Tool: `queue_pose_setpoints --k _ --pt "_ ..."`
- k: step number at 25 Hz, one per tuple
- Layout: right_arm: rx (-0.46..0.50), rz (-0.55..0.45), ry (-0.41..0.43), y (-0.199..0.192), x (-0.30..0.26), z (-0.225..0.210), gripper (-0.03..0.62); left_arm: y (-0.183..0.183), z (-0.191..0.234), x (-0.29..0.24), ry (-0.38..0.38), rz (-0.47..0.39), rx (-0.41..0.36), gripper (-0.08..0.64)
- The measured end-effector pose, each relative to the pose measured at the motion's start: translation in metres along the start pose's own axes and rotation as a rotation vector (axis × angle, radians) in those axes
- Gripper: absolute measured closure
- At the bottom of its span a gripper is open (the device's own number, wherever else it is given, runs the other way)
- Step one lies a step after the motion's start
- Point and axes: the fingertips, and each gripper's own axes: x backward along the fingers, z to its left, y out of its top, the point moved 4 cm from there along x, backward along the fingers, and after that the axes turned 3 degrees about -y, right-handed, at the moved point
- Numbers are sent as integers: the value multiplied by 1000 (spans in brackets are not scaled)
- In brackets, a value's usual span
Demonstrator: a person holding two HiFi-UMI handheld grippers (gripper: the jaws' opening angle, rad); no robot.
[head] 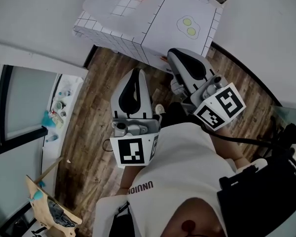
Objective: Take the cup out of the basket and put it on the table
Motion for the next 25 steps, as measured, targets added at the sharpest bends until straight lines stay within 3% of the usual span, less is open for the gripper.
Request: queue_pose_setpoints --k 12,18,25 --pt "2 -27 -13 2 -41 -19 572 -11 41 -19 36 -14 46 546" --pt "12 -48 2 17 -87 -46 572 -7 67 -57 32 -24 27 546" --pt "33 -71 -37 40 -139 -90 572 7 102 -115 22 -50 20 546"
